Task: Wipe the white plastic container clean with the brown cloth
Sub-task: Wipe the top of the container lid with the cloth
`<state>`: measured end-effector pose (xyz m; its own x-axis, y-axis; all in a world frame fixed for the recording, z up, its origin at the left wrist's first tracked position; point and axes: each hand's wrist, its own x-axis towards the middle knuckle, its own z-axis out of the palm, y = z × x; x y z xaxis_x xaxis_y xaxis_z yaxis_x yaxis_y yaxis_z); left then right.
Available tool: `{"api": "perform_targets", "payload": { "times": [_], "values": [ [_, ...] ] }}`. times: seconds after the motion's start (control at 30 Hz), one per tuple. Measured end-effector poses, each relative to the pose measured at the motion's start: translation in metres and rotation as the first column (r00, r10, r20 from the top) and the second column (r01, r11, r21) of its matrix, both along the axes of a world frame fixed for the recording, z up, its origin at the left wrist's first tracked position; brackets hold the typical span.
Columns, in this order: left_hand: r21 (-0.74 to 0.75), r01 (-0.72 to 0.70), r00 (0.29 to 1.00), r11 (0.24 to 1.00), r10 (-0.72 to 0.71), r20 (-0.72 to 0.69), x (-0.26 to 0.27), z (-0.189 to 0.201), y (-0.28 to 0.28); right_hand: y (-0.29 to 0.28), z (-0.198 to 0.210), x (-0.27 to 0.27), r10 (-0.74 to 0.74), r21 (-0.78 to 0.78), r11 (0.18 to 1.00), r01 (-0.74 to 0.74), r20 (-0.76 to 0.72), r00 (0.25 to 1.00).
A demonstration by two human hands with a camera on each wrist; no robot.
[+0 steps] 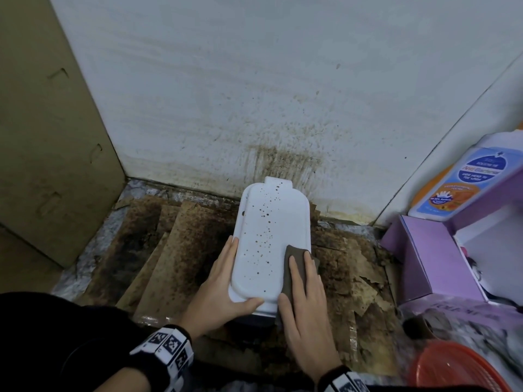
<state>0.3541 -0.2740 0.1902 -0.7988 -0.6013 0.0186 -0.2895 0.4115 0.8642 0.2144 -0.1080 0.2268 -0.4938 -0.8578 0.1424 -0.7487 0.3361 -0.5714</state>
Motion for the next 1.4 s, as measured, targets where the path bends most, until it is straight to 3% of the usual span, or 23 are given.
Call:
{"api": "perform_targets", "payload": {
  "times": [0.3,0.47,0.67,0.83,1.03,1.23,1.4],
  "values": [
    [0.01,-0.002,1.0,1.0,0.002,-0.014,-0.001,0.001,0.0,-0.048,0.007,-0.07,0.117,0.116,0.986,-0.121,0.036,0.992],
    [0.001,0.013,1.0,1.0,-0.013,0.019,0.0,0.005,-0.001,-0.086,0.013,-0.099,0.095,0.181,0.977,-0.116,0.12,0.988],
    [-0.032,0.016,0.999,0.999,-0.015,0.046,0.001,0.009,-0.001,-0.069,0.001,-0.082,0.063,0.111,0.991,-0.074,0.105,0.992],
    [-0.035,0.011,0.999,0.999,-0.01,0.037,0.002,0.007,0.0,-0.028,-0.005,-0.036,0.041,-0.004,0.999,-0.041,0.043,0.998],
    [-0.003,0.01,1.0,1.0,-0.01,0.009,0.001,0.006,0.002,-0.003,-0.004,-0.007,0.006,-0.018,1.0,-0.006,0.0,1.0],
    [0.016,0.019,1.0,1.0,-0.019,0.012,0.001,0.006,0.001,0.012,0.016,-0.038,0.197,0.129,0.972,-0.195,-0.008,0.98],
    [0.047,0.036,0.999,0.998,-0.037,0.014,0.001,0.006,-0.001,0.024,0.03,-0.076,0.416,0.305,0.887,-0.347,-0.203,0.886]
  ]
}}
